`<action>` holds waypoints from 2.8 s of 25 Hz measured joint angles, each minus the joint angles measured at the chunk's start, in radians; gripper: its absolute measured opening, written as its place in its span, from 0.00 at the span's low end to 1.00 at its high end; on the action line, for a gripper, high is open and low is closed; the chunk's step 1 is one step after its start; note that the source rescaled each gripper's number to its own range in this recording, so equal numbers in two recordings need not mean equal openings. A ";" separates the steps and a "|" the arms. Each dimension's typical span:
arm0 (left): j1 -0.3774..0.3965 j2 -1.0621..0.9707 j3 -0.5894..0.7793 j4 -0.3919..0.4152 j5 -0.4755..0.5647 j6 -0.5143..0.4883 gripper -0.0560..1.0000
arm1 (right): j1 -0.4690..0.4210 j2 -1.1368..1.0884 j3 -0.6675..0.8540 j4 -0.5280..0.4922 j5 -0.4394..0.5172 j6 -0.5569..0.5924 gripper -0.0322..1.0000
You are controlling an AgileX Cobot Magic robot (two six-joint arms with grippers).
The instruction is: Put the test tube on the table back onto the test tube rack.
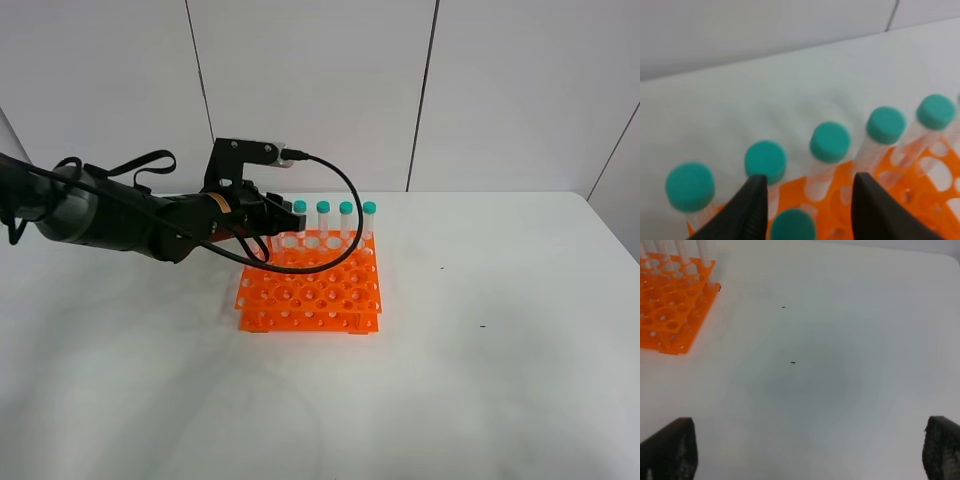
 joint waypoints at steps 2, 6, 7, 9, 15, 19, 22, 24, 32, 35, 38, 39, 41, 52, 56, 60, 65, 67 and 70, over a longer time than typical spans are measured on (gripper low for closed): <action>0.000 -0.054 0.000 0.024 0.033 0.000 0.38 | 0.000 0.000 0.000 0.000 0.000 0.000 1.00; 0.000 -0.183 0.000 0.066 0.133 0.002 0.61 | 0.000 0.000 0.000 0.000 0.000 0.000 1.00; 0.000 -0.216 0.000 0.068 0.164 0.005 0.73 | 0.000 0.000 0.000 0.000 0.000 0.000 1.00; 0.000 -0.280 0.000 0.071 0.237 0.010 0.89 | 0.000 0.000 0.000 0.000 0.000 0.000 1.00; 0.000 -0.434 -0.008 0.066 0.652 0.010 1.00 | 0.000 0.000 0.000 0.000 0.000 0.000 1.00; 0.000 -0.448 -0.048 0.056 1.025 -0.001 1.00 | 0.000 0.000 0.000 0.000 0.000 0.000 1.00; 0.000 -0.431 -0.071 0.047 1.172 -0.002 1.00 | 0.000 0.000 0.000 0.000 0.000 0.000 1.00; 0.011 -0.417 -0.089 0.039 1.230 -0.002 1.00 | 0.000 0.000 0.000 0.000 0.000 0.000 1.00; 0.246 -0.386 -0.105 0.023 1.281 0.007 0.98 | 0.000 0.000 0.000 0.000 0.000 0.000 1.00; 0.381 -0.386 -0.105 0.023 1.338 0.038 0.98 | 0.000 0.000 0.000 0.000 0.000 0.000 1.00; 0.490 -0.388 -0.105 0.031 1.402 0.055 0.98 | 0.000 0.000 0.000 0.000 0.000 0.000 1.00; 0.502 -0.393 -0.105 0.033 1.418 0.056 0.98 | 0.000 0.000 0.000 0.000 0.000 0.000 1.00; 0.509 -0.415 -0.105 0.033 1.444 0.060 0.98 | 0.000 0.000 0.000 0.000 0.000 0.000 1.00; 0.509 -0.859 0.217 -0.005 1.572 0.066 0.98 | 0.000 0.000 0.000 0.000 0.000 0.000 1.00; 0.509 -1.134 0.387 -0.007 1.580 0.072 0.98 | 0.000 0.000 0.000 0.000 0.000 0.000 1.00; 0.509 -1.365 0.488 -0.007 1.544 0.073 0.98 | 0.000 0.000 0.000 0.000 0.000 0.000 1.00; 0.509 -1.574 0.513 0.000 1.505 0.073 0.98 | 0.000 0.000 0.000 0.000 0.000 0.000 1.00; 0.509 -1.629 0.513 0.000 1.504 0.073 0.98 | 0.000 0.000 0.000 0.000 0.000 0.000 1.00; 0.509 -1.705 0.513 0.000 1.504 0.073 0.98 | 0.000 0.000 0.000 0.000 0.000 0.000 1.00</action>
